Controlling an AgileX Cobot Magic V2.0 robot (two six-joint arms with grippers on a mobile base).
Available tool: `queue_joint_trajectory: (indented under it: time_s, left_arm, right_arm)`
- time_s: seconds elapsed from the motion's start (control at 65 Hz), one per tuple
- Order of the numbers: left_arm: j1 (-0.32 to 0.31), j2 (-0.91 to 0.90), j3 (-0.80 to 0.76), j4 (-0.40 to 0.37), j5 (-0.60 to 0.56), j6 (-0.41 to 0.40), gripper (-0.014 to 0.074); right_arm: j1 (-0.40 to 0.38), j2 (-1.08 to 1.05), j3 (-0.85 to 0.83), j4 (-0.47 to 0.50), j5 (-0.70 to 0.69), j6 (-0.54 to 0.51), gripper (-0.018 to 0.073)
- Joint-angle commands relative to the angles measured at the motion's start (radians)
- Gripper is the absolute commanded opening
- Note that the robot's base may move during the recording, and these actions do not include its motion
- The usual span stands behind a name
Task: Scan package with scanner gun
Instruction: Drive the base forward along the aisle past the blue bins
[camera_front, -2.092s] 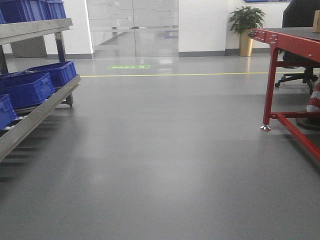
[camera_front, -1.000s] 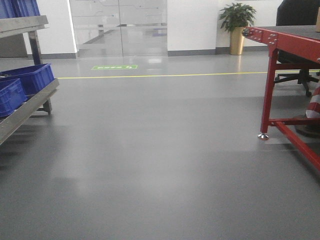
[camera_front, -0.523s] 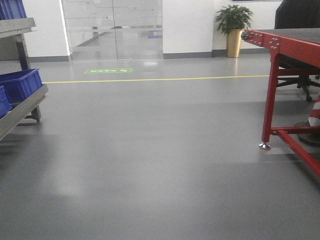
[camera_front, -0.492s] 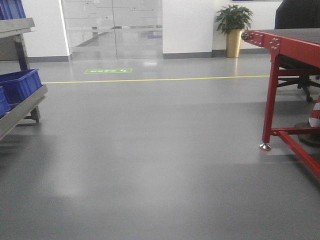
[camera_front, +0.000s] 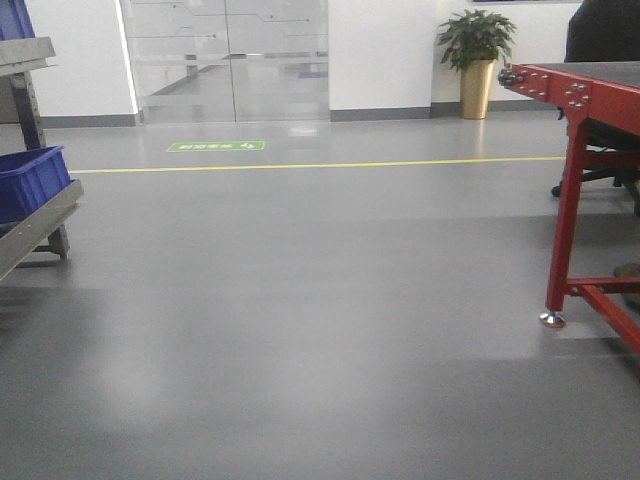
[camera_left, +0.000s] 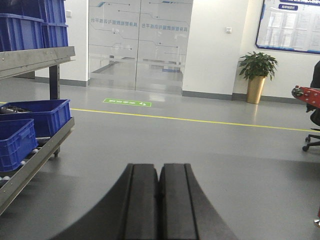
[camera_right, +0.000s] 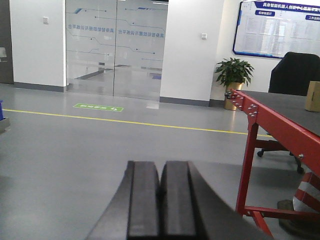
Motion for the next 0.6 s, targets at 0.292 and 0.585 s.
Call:
queue_joint_trajectory:
  time_s: [0.292,0.585]
  left_arm:
    - [-0.004,-0.004,-0.003,0.002,-0.014,-0.001,-0.0111]
    - [-0.004,-0.004,-0.003,0.002,-0.014,-0.001,-0.0111]
  right_arm:
    - [-0.002,-0.002,0.000,-0.006,-0.021,0.001,-0.0162]
    - [-0.002,-0.002,0.000,-0.006,-0.021,0.001,-0.0162]
